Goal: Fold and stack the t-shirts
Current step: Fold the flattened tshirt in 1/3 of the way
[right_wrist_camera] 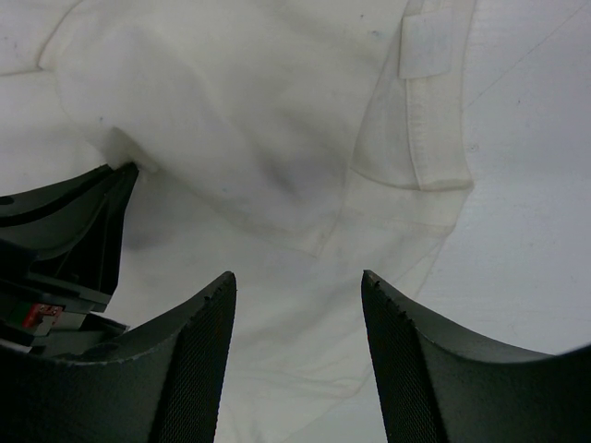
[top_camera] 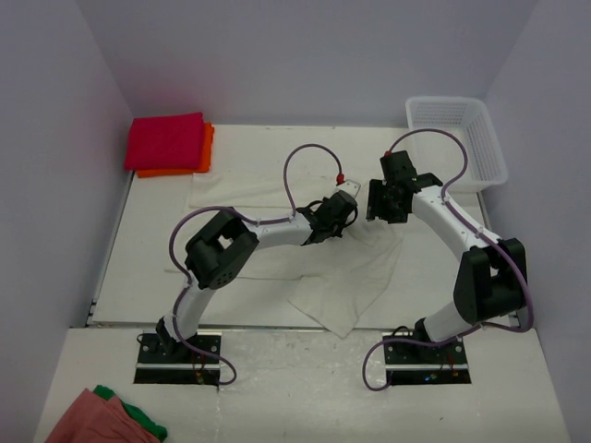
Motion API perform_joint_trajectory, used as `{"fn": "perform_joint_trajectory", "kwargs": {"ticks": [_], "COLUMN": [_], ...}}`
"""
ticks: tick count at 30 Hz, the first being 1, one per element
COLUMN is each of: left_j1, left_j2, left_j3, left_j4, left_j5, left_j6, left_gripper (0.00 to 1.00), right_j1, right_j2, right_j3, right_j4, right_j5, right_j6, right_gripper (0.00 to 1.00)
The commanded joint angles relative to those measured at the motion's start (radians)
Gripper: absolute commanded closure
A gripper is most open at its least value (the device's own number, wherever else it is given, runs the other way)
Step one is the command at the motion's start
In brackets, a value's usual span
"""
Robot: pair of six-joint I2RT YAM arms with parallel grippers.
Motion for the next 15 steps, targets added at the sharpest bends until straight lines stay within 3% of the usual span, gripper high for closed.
{"fn": "perform_joint_trajectory", "kwargs": {"ticks": [1, 15], "left_j1": [0.006, 0.004], "left_j2": [-0.038, -0.219], "left_j3": [0.010, -0.135], "left_j4": [0.034, -0.012], "left_j5": [0.001, -0.027], "left_j6": [0.009, -0.006], "left_gripper": [1.00, 1.00], "right_j1": [0.004, 0.004], "right_j2": [-0.008, -0.020], "right_j3": [0.014, 0.009], "right_j4": [0.005, -0.002], "right_j5": [0.002, 0.002], "right_j6": [-0.001, 0.006], "right_gripper": [0.42, 0.42]}}
